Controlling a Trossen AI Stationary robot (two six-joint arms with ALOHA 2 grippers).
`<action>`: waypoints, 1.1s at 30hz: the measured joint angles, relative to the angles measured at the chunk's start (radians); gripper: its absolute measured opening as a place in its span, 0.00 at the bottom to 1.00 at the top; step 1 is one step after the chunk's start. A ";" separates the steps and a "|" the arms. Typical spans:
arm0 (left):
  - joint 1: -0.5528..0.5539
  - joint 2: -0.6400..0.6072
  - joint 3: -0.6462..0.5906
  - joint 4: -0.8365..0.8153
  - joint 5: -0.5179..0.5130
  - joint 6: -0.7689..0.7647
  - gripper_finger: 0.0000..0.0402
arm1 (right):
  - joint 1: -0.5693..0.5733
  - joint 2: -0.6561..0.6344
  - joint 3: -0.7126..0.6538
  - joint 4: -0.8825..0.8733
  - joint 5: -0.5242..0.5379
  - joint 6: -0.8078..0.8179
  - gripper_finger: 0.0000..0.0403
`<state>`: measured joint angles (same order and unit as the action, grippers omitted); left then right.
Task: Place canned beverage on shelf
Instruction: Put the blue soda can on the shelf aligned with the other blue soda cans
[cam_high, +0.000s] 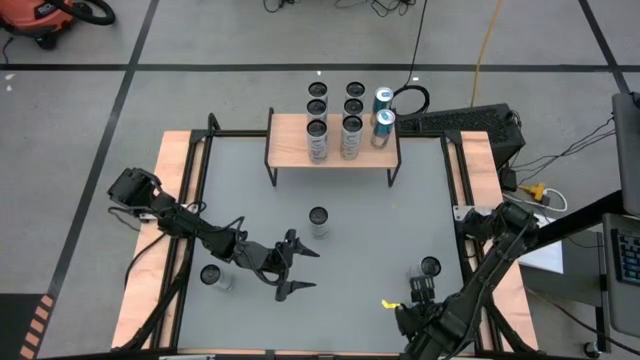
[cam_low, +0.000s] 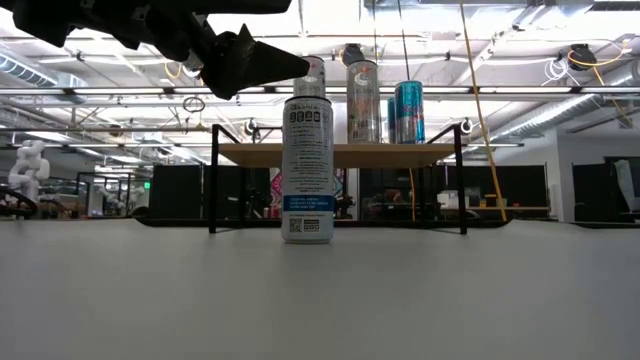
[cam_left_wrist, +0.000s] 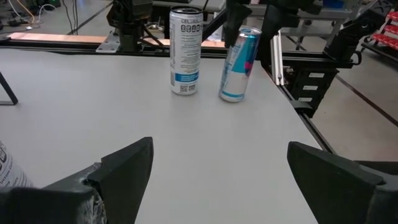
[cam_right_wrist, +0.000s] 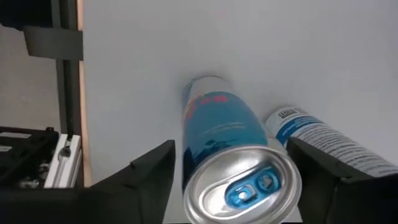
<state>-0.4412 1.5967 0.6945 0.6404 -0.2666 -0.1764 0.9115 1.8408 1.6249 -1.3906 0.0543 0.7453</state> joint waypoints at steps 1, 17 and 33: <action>0.000 0.000 0.000 0.000 0.000 0.000 0.92 | 0.000 0.000 0.000 0.000 0.000 -0.001 0.56; 0.000 0.000 0.000 0.010 0.000 -0.027 0.92 | -0.020 -0.003 0.000 0.005 -0.004 -0.063 0.43; -0.027 0.001 0.000 0.111 0.000 0.001 0.92 | -0.163 -0.069 0.062 0.092 0.108 -0.336 0.43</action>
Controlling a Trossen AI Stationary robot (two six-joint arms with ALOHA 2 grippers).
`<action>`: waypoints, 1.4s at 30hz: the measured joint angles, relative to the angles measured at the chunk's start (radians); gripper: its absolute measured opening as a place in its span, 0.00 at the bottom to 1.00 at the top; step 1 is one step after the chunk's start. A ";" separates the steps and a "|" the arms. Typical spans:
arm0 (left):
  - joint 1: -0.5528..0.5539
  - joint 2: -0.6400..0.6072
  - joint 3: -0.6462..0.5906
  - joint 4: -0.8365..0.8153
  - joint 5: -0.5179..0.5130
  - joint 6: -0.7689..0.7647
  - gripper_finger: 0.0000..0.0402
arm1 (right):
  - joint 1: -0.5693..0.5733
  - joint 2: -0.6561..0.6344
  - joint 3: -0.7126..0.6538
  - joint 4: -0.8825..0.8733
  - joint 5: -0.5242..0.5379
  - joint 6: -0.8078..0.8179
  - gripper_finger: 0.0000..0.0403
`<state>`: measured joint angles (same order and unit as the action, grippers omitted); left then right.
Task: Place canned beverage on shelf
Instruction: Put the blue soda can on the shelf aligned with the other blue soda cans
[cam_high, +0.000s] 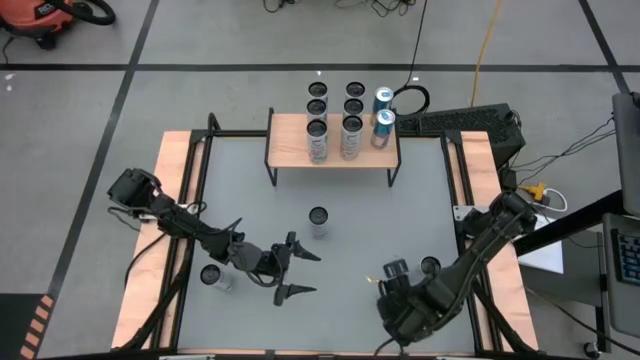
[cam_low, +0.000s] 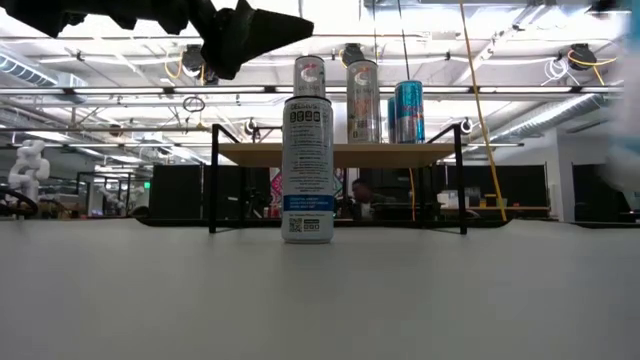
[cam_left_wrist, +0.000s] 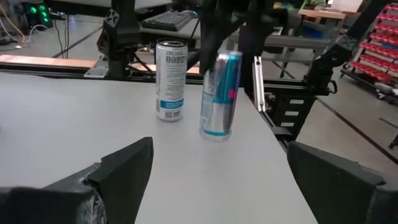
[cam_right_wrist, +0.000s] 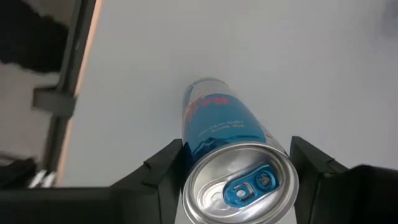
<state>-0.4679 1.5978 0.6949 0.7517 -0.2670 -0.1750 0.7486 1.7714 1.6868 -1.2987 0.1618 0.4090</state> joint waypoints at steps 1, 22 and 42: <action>-0.001 0.008 0.000 0.007 0.001 -0.002 0.92 | -0.008 0.000 0.018 0.004 0.026 -0.031 0.43; -0.012 0.190 0.001 0.160 -0.007 -0.046 0.92 | -0.164 -0.001 0.106 0.289 0.157 -0.497 0.42; -0.010 0.212 0.000 0.212 -0.022 -0.047 0.91 | -0.239 0.022 0.106 0.412 0.152 -0.556 0.42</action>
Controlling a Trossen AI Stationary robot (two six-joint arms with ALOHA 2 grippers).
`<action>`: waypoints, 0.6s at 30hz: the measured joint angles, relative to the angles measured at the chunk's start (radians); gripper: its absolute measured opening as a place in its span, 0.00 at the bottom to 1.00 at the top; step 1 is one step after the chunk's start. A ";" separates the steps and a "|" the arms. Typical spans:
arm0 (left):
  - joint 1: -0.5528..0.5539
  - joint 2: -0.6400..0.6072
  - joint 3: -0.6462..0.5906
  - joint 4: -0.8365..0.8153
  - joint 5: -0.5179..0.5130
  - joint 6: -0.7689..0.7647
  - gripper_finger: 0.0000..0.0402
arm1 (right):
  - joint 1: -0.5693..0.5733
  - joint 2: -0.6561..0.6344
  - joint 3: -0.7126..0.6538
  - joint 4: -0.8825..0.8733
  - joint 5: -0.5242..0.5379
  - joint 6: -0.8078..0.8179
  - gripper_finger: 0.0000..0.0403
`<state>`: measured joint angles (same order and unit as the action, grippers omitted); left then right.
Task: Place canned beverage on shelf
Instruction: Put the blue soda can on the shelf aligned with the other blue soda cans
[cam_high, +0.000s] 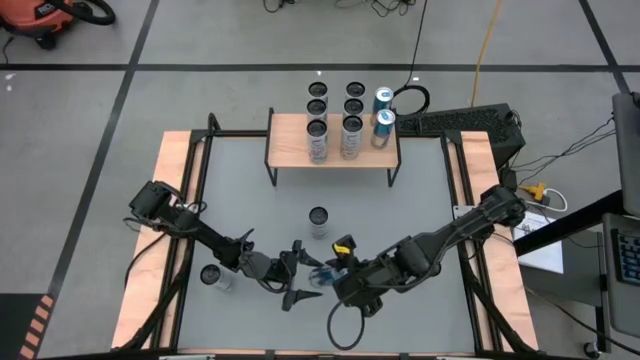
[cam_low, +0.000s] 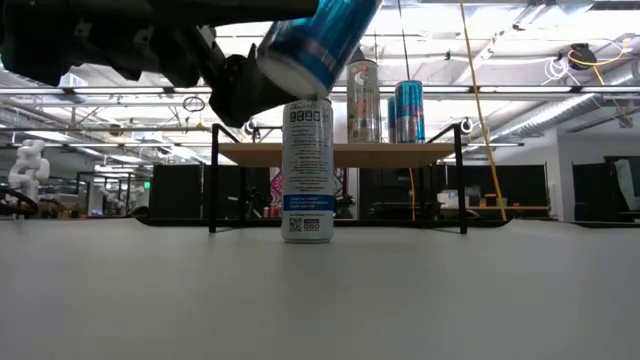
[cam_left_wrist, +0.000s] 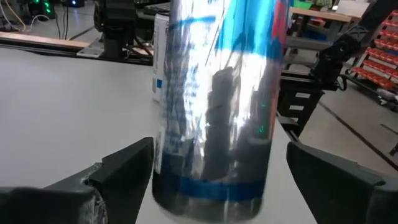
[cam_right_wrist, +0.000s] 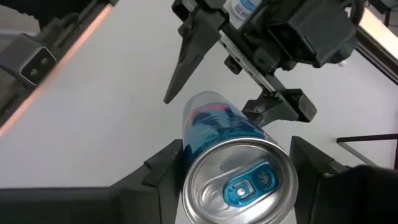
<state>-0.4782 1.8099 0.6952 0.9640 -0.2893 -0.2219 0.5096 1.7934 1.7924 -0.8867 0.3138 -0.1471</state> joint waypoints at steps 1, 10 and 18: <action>0.000 0.000 0.000 -0.004 0.000 -0.001 0.90 | -0.001 0.004 0.000 0.000 0.000 -0.002 0.42; -0.001 0.000 0.000 -0.013 -0.002 -0.009 0.71 | -0.006 0.005 0.000 0.000 -0.002 -0.015 0.43; -0.002 0.000 -0.001 -0.012 0.000 -0.021 0.62 | -0.006 0.005 0.000 0.000 -0.006 0.007 0.45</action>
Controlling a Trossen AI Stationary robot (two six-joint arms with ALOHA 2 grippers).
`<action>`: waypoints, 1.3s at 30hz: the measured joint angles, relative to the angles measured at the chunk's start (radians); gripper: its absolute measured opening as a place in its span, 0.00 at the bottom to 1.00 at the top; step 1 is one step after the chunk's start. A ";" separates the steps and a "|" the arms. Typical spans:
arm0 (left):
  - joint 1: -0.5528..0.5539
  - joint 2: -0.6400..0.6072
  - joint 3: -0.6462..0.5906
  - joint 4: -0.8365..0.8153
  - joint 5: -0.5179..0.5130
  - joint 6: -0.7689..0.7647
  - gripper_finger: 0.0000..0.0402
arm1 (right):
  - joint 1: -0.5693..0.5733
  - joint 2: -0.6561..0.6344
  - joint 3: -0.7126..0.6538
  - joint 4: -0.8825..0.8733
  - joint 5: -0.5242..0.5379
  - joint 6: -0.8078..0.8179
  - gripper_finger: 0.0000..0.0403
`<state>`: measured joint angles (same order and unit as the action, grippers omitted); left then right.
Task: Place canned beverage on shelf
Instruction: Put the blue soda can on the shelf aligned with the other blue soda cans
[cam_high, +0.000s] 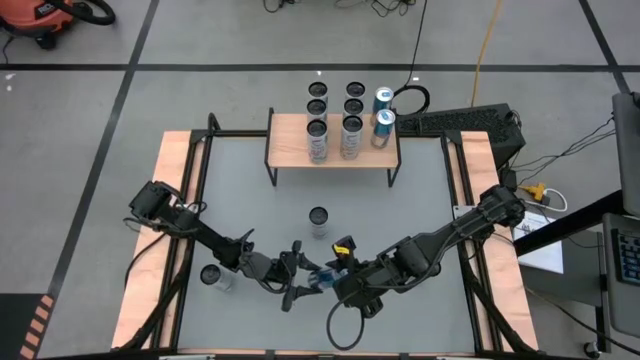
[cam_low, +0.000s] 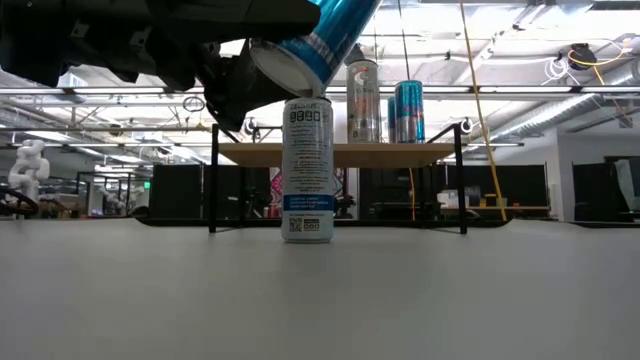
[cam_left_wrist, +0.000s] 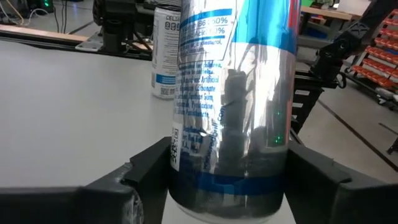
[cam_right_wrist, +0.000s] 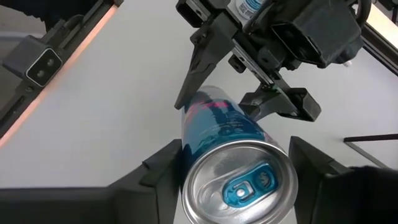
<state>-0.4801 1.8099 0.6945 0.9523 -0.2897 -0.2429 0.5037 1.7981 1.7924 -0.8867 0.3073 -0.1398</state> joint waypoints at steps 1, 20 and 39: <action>0.000 0.000 0.000 0.000 0.000 -0.002 0.62 | 0.000 0.000 0.000 0.000 0.000 0.001 0.46; -0.012 0.000 0.000 0.008 0.005 0.035 0.62 | 0.029 -0.007 0.000 -0.101 0.004 0.364 0.64; -0.027 0.000 0.000 0.277 0.026 0.229 0.61 | 0.256 -0.018 -0.092 -0.090 0.612 0.755 0.64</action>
<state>-0.5072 1.8099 0.6948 1.2294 -0.2638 -0.0139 0.7598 1.7806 1.7004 -0.9771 0.9191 0.6149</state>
